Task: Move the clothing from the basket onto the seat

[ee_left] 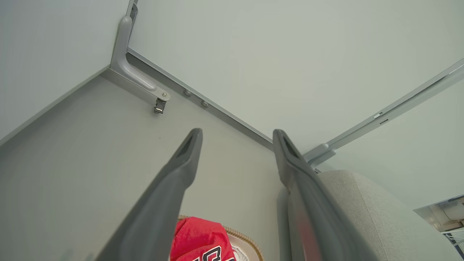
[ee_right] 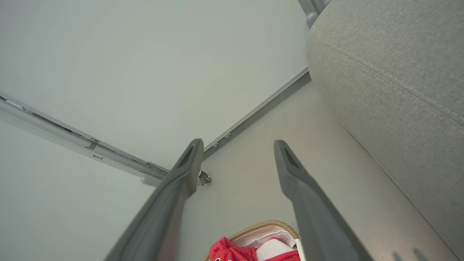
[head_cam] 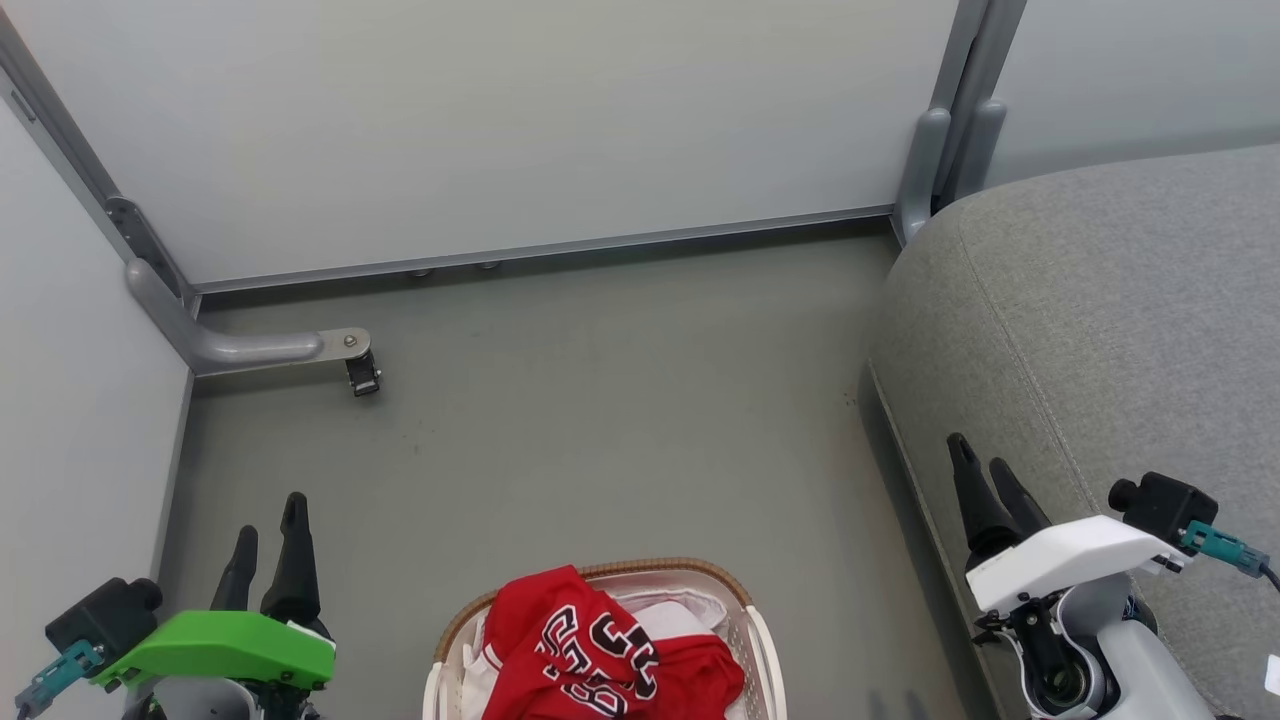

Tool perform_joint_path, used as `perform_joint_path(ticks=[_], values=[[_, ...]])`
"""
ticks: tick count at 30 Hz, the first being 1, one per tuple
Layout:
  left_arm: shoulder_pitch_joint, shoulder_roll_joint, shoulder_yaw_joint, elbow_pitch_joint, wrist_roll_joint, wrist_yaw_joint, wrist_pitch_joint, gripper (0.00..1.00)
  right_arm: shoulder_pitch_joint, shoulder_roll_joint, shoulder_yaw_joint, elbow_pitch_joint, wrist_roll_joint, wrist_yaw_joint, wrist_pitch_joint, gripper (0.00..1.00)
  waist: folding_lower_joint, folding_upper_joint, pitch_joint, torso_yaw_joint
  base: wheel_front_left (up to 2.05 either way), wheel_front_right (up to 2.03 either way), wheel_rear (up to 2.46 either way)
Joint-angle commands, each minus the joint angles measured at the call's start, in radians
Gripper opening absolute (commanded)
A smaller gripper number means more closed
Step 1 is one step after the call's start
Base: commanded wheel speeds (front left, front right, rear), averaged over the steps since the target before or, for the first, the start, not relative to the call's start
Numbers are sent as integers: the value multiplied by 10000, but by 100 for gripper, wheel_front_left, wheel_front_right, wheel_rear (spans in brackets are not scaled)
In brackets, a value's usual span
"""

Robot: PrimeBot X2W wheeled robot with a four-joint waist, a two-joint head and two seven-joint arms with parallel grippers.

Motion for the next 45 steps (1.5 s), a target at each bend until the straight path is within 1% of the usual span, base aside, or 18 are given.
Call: perform_joint_path(ticks=[1,19,30,45], values=[[-298,159,-32,-42,431,40,-117,100,-322,-56,57,-13,-399,3,-123,100,0,0,3,0,0,0,0],[-127,272,-392,165,2615,184,-658,100,-475,-34,479,534,-2991,4,-668,100,0,0,-48,18,0,0,0],[-6,241,-400,315,3741,197,-947,100,-558,30,608,796,-4217,3,-955,100,0,0,-49,45,0,0,0],[217,129,-321,528,5132,98,-1310,100,-564,117,558,1149,-5776,4,-1308,100,0,0,-89,44,0,0,0]])
